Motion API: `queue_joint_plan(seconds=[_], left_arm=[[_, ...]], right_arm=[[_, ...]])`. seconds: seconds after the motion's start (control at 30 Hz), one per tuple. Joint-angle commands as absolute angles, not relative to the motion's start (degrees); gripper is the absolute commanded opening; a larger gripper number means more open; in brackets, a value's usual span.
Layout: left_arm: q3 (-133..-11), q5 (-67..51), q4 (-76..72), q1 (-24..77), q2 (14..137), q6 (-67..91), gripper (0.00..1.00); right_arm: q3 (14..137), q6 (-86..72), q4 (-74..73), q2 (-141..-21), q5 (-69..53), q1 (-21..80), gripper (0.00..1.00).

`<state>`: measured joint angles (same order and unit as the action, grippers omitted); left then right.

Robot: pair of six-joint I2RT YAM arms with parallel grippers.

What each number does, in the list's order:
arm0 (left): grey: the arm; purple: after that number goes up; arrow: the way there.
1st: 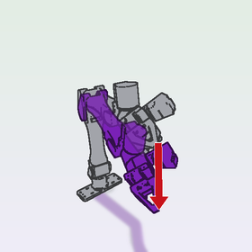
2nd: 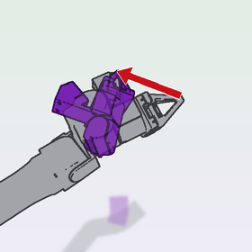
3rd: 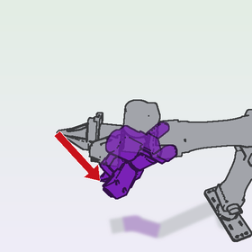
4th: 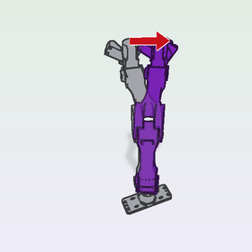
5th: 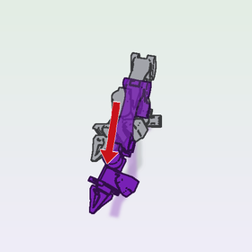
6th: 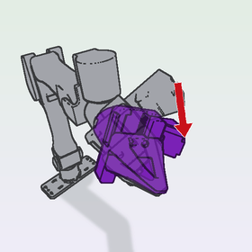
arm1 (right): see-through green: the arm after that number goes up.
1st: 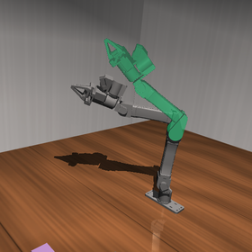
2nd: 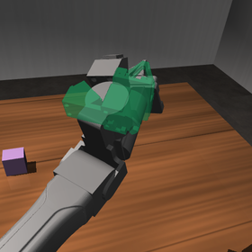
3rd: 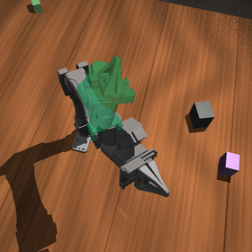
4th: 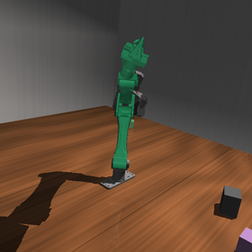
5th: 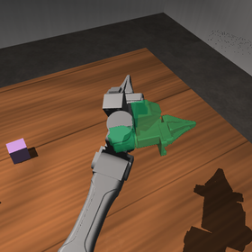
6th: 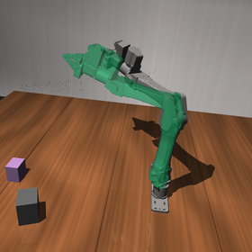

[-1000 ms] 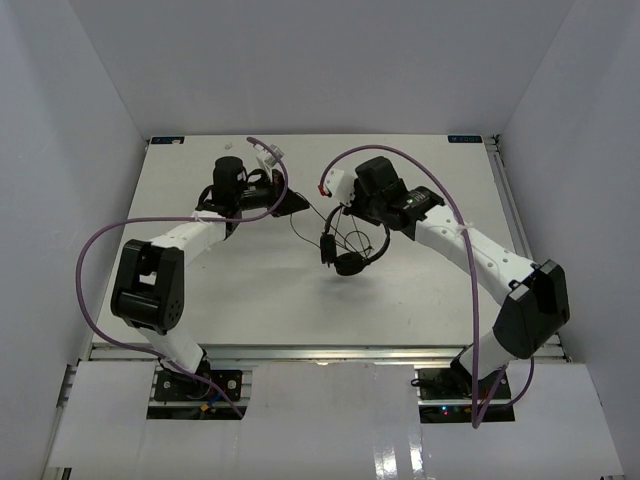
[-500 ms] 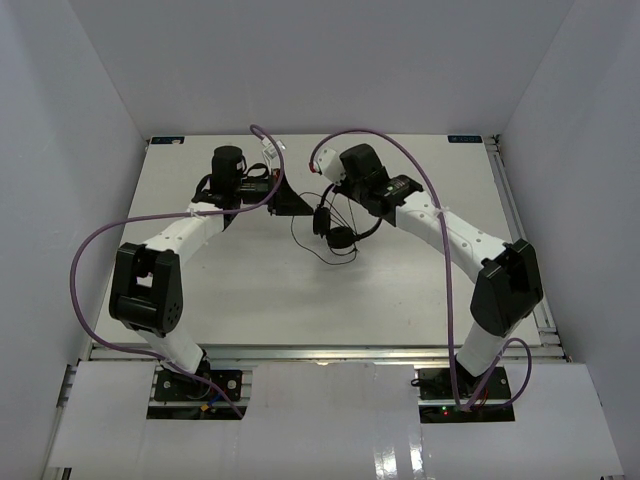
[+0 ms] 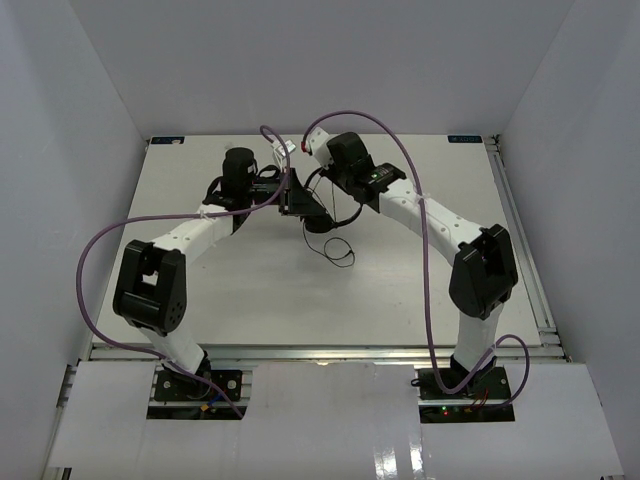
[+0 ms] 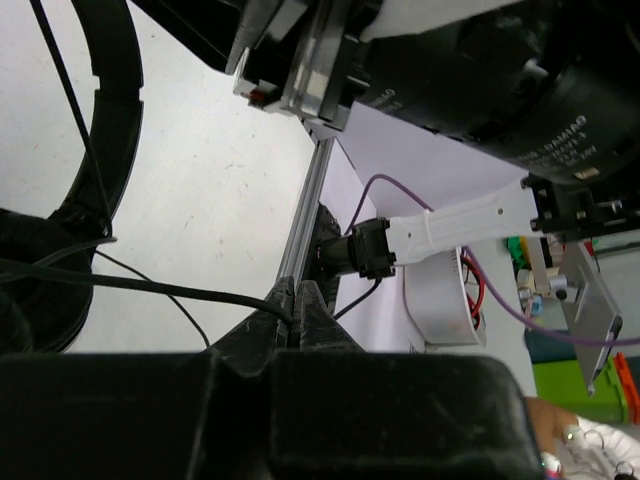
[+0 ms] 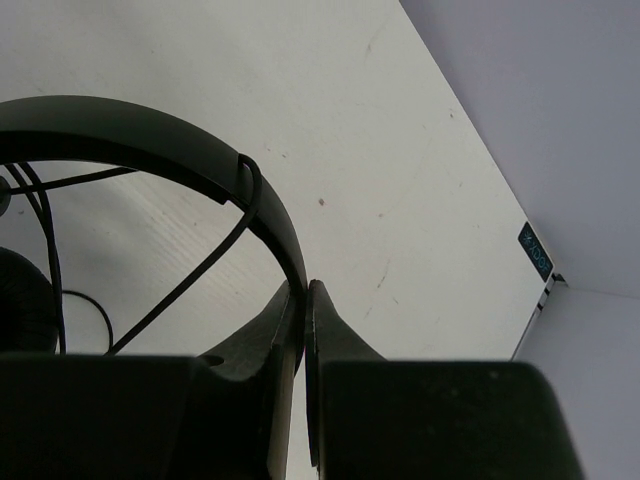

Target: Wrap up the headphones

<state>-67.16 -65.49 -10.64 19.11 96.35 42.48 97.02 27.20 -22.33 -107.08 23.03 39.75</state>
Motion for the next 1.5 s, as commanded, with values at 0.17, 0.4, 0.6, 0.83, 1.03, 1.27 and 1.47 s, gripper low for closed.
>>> queue_joint_plan(seconds=[0.17,0.4,0.6,0.83,1.03,1.27,1.47], left_arm=[[-64.6,-50.7,-17.2,23.6,94.7,52.4,0.07],[-59.2,-42.3,-22.9,25.9,92.2,50.0,0.19],[-57.0,-36.0,-28.3,29.9,93.1,47.9,0.22],[-54.6,-32.6,-33.2,34.3,94.8,47.3,0.23],[-53.9,-29.1,-33.2,36.8,95.4,45.4,0.22],[-47.2,-19.5,-40.7,38.8,94.5,42.2,0.21],[-41.3,-10.2,-54.6,40.4,94.7,38.9,0.22]], right_arm=[[109.4,13.5,-22.7,-112.3,16.3,34.8,0.08],[111.2,9.4,-24.6,-111.1,10.3,31.9,0.08],[111.9,5.3,-25.2,-110.5,6.8,30.2,0.08],[111.7,1.7,-25.4,-109.9,3.1,27.0,0.08],[111.7,0.5,-25.4,-109.8,0.7,25.2,0.08],[110.8,-2.5,-25.1,-108.5,-2.7,24.5,0.08],[110.6,-3.9,-24.9,-107.1,-3.8,24.4,0.08]])
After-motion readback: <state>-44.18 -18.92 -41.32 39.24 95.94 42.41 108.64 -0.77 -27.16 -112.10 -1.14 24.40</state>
